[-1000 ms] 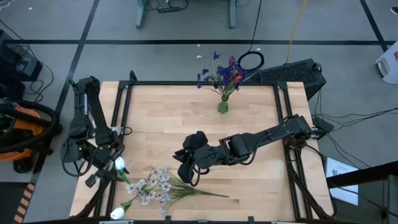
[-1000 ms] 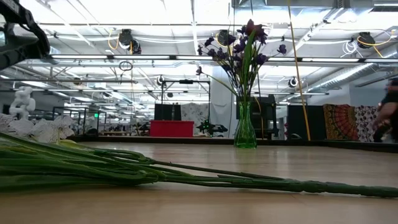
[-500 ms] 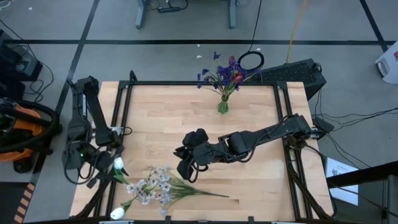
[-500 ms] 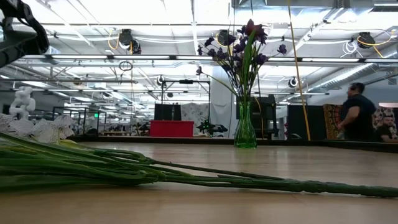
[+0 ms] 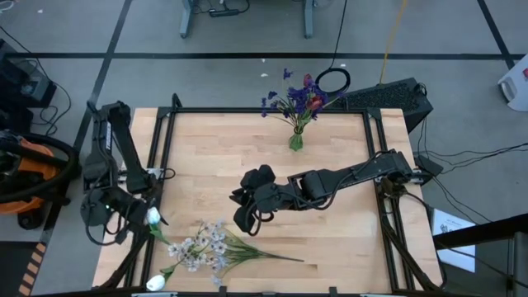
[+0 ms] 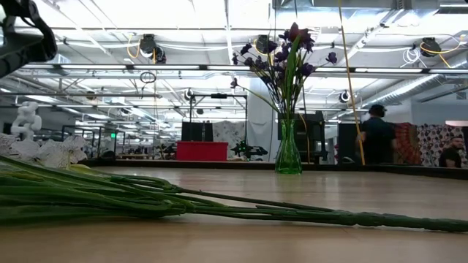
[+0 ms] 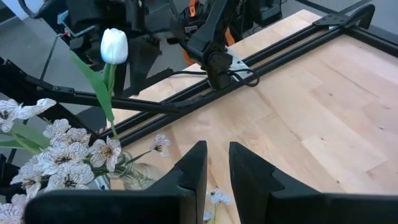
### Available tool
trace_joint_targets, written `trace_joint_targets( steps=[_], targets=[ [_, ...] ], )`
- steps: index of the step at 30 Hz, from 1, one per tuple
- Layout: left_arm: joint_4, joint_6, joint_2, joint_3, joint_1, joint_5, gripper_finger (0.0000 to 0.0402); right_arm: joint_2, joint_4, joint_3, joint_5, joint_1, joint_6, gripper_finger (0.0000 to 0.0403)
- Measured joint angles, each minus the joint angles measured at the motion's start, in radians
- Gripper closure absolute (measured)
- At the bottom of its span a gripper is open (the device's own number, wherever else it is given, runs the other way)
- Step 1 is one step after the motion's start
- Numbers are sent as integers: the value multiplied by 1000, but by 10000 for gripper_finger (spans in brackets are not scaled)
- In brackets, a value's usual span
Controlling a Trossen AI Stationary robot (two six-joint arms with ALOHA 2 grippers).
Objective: Sort flowers into vase by color
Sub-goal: Put the white tulip into the transparent flower vase, then put the white flowers into the transparent flower vase
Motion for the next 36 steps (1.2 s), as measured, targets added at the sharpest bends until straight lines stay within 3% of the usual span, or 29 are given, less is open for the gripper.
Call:
trace_joint_targets(
  steps=[13,21,26,30,36],
  targets=[
    [-359,-26,-61,64,0,20,249,0,0,0,0,-1,-4,344],
    [-465,-77,-83,64,1,-233,254,0,-1,0,0,-1,-4,344],
    [-534,-213,-118,86,36,-345,286,0,1,0,0,-1,-4,344],
    [-523,-236,-154,95,75,-404,318,3,6,0,5,-2,7,344],
    [-472,-360,-187,95,121,-484,390,10,-101,0,4,-9,103,344]
  ],
)
